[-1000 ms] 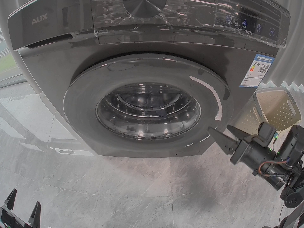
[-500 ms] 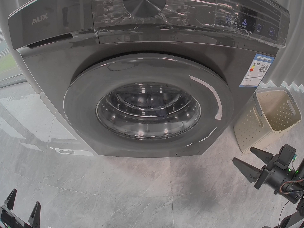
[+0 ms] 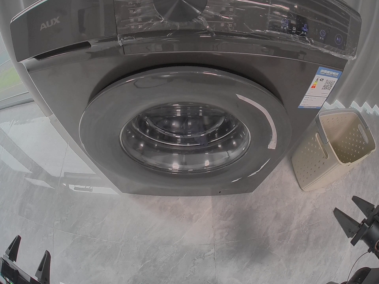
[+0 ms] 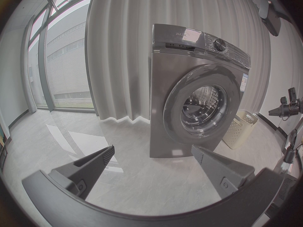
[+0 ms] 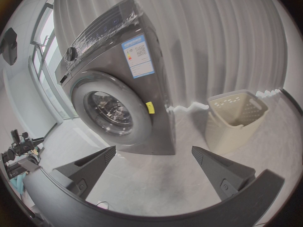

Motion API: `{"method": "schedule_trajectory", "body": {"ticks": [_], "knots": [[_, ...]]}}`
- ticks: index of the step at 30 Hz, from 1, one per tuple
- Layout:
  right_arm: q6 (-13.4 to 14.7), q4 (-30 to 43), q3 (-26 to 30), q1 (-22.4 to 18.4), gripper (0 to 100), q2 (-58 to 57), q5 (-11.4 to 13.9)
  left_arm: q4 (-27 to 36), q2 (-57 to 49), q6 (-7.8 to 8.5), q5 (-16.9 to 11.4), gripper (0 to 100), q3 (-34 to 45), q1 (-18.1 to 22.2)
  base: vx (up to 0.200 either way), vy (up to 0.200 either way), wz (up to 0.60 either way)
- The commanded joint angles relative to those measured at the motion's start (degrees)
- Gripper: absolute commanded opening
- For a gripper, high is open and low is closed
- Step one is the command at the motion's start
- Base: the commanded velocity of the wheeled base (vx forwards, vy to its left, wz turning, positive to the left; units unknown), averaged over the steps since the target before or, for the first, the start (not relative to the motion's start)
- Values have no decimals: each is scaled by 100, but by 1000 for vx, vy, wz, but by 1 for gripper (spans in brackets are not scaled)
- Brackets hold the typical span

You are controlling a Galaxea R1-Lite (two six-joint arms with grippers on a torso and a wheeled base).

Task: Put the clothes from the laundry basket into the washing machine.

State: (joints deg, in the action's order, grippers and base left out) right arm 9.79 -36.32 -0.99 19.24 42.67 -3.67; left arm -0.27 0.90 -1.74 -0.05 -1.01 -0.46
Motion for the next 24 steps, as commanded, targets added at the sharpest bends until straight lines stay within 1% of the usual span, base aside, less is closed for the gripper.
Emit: {"method": "schedule_trajectory", "body": {"ticks": [1,2,4,5,6,8,9,10,11,13,16,17,19,20,21,23,24], "knots": [[-276,1311,-86,-1379,100,-2298,130,0,-64,-10,5,100,101,2,0,0,0],[-293,1364,-77,-1449,100,-2395,138,0,-64,-10,-4,100,101,2,0,0,0],[-399,1540,-42,-1748,100,-2729,279,0,-64,-10,5,100,101,2,0,0,0],[-408,1557,-33,-1765,100,-2755,288,0,-64,-19,5,100,101,2,0,0,0],[-487,1777,-16,-1976,100,-3063,534,0,-64,-19,5,100,101,2,0,0,0],[-504,2006,-7,-2135,100,-3309,718,-8,-64,-19,5,100,101,2,0,0,0],[-513,2313,-7,-2293,100,-3537,894,0,-64,-19,5,100,101,2,0,0,0],[-522,2524,-7,-2389,100,-3713,1000,0,-64,-19,5,100,101,2,0,0,0],[-539,2594,20,-2407,100,-3748,1044,0,-64,-19,5,100,101,2,0,0,0],[-575,2612,99,-2407,100,-3748,1052,0,-64,-19,5,100,101,2,0,0,0],[-557,2691,99,-2407,100,-3748,1026,0,-64,-28,5,100,101,2,0,0,0],[-548,2779,99,-2407,100,-3748,973,0,-64,-28,5,100,101,2,0,0,0],[-557,3122,99,-2407,100,-3748,701,0,-64,-28,5,100,101,2,0,0,0],[-548,3333,99,-2407,100,-3748,508,0,-64,-28,5,100,101,2,0,0,0],[-539,3368,99,-2407,100,-3748,455,0,-64,-28,5,100,101,2,0,0,0],[-531,3368,99,-2416,100,-3739,472,0,-64,-37,5,100,101,2,0,0,0],[-531,3368,99,-2416,100,-3739,420,0,-64,-45,14,100,101,2,0,0,0]]}}
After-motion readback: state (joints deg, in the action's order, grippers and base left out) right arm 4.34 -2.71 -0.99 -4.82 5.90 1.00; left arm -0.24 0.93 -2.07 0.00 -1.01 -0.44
